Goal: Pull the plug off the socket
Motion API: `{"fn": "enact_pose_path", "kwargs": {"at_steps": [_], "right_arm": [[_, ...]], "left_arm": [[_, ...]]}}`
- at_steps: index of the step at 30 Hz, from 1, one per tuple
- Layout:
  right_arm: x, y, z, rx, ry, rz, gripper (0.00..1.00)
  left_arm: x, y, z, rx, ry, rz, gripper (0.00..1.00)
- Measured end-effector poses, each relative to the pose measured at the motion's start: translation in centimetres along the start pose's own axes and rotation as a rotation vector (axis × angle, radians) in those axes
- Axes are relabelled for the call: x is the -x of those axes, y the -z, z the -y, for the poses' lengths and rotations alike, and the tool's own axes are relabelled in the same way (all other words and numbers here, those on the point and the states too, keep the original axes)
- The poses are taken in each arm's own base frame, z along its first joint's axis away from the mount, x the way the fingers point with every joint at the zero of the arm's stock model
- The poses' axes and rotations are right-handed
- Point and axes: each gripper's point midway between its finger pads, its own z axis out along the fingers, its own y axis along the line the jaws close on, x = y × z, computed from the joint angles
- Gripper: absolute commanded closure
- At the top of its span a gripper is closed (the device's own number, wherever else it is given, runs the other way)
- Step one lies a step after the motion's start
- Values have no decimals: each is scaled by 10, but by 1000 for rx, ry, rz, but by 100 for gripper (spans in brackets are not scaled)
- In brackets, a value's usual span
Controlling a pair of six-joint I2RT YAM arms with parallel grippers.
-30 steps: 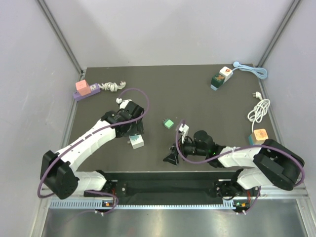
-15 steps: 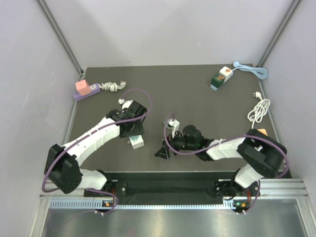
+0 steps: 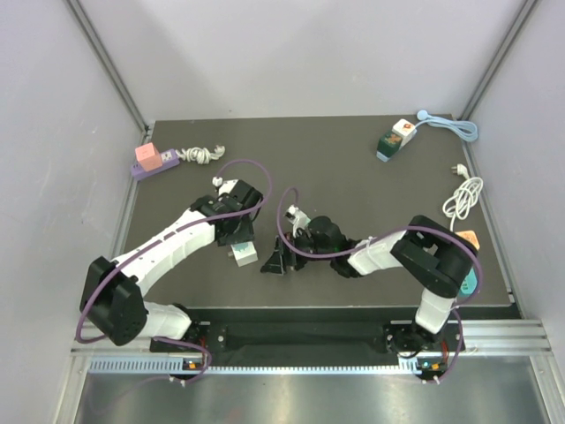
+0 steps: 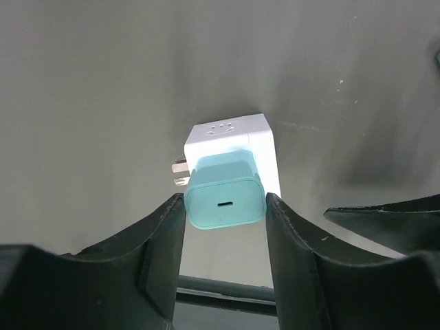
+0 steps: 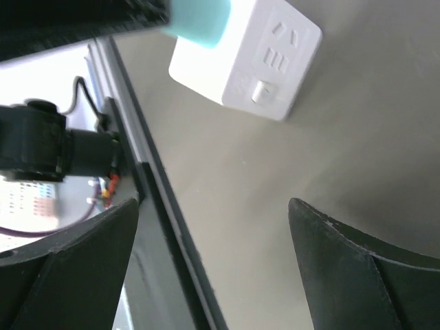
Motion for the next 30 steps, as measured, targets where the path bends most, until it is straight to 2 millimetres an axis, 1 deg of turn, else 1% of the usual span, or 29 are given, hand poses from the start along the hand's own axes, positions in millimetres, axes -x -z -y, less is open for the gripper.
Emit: {"fn": "enact_pose_path", "kwargs": {"at_steps": [3,7,9,12,16,19,20,21,22,24,27,30], "right_arm": [[9,-3,-8,19,-8,11,10],[23,-8,-18,37,-11,28,10],[26,-8,-21,44,-13,32,10],[26,-9,-22,47,-16,31,10],[26,-9,-22,46,-17,29,10],[24,-9,-20,43,-24,25,8],[23,-10,-19,41,-29,22,6],[21,-11,-17,38,-32,18,5],[20,-11,-16,36,-42,13,5],[16,-13,-14,34,-60,2,4],[11,-15,-10,27,-100,-15,3],[6,-18,-5,16,-144,-26,3]], "left_arm": [[0,-1,0,-1,0,1,46],[-2,-4,0,-6,0,-2,41],[-7,-7,-2,-3,-3,-15,37],[-8,-8,-4,-1,-3,-21,39],[-6,-9,-2,-8,-2,-14,47],[-5,-9,-3,-9,-2,-10,62],[-4,-10,-2,-11,-2,-9,69],[-4,-9,-2,-13,-2,-7,78],[-4,-9,-2,-15,-1,-5,85],[-4,-8,-2,-24,0,-5,100],[-2,0,0,-53,7,9,100],[4,12,0,-91,21,44,100]]}}
